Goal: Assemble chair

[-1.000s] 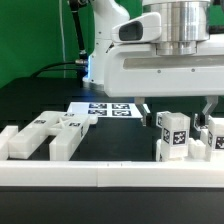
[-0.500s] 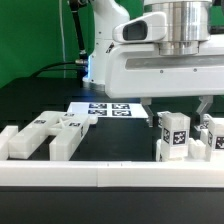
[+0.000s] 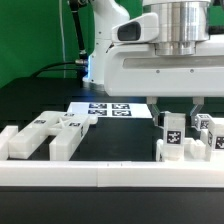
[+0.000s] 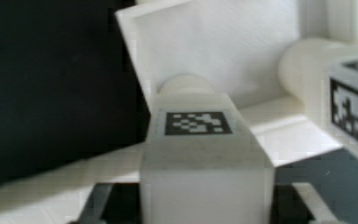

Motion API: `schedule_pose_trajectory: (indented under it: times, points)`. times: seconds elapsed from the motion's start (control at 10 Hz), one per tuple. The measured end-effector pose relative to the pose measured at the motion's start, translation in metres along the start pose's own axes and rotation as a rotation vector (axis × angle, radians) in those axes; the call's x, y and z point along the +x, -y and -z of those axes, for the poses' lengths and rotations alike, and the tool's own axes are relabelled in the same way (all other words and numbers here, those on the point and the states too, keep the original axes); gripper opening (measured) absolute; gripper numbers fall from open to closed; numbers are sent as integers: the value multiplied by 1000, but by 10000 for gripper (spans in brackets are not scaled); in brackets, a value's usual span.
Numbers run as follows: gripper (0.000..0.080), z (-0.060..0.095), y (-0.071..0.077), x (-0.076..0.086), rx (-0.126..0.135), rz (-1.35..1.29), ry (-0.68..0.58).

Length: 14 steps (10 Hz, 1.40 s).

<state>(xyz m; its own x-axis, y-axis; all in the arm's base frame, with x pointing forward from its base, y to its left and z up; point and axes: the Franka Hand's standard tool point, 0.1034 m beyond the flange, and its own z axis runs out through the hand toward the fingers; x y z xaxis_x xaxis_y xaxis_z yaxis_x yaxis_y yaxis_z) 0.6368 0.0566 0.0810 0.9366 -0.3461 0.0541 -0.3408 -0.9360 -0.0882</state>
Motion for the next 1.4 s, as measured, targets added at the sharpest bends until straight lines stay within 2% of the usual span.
schedule_pose_trajectory:
  times: [0.8, 1.1, 1.2, 1.3, 1.4]
  points:
    - [290, -2, -1, -1, -3, -861, -7]
    - [290, -2, -1, -1, -3, -825, -7]
    - [460, -2, -1, -1, -2, -822, -7]
    - [582, -2, -2, 0, -3, -752, -7]
    - [582, -2, -2, 0, -5, -624, -8]
